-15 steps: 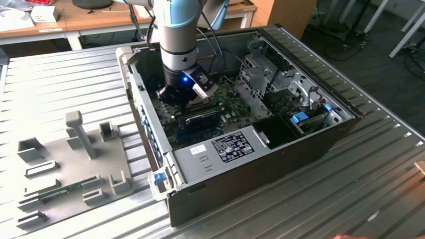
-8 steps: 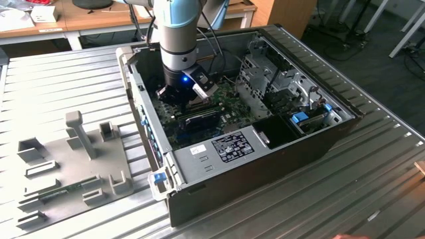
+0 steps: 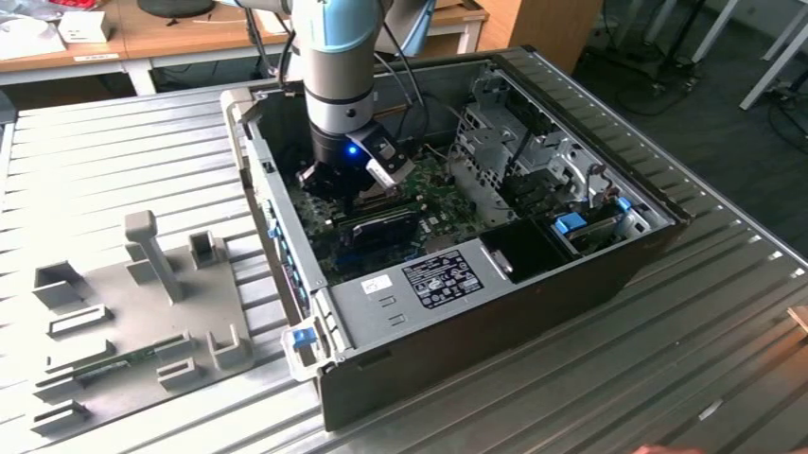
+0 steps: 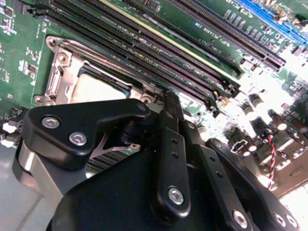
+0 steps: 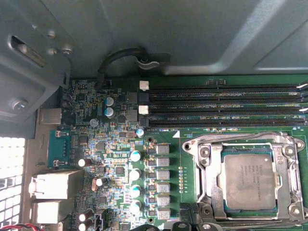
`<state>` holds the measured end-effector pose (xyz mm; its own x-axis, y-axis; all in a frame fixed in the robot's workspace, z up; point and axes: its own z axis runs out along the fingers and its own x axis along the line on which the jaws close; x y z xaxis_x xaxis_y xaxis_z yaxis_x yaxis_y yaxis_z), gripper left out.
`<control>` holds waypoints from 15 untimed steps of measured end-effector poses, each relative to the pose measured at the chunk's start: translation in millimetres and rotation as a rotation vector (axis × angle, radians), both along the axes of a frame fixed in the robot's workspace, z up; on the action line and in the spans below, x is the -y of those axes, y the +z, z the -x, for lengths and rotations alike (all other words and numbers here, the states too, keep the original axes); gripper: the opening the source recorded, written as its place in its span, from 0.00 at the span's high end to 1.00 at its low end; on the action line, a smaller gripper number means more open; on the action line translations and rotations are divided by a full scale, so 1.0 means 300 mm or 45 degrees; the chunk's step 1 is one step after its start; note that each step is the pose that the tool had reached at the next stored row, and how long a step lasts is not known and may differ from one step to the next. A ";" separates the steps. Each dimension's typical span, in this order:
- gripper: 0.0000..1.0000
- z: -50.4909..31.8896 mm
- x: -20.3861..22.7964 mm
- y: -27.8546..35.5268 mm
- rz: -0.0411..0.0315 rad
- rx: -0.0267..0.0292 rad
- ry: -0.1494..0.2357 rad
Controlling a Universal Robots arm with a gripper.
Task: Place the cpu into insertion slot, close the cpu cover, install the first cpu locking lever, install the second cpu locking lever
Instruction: 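Install the second cpu locking lever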
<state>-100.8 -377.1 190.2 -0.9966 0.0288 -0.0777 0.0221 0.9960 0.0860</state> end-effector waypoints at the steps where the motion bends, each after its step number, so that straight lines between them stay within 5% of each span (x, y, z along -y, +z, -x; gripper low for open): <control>1: 0.90 0.000 0.000 0.000 -0.0001 0.0000 0.000; 6: 0.90 0.000 0.000 0.001 -0.0039 0.0028 0.000; 7: 0.90 0.000 0.000 0.034 -0.0057 0.0041 0.000; 15: 0.90 0.000 0.000 0.047 -0.0059 0.0042 0.000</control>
<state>-100.8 -377.2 204.5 -0.9963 0.0291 -0.0808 0.0217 0.9956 0.0907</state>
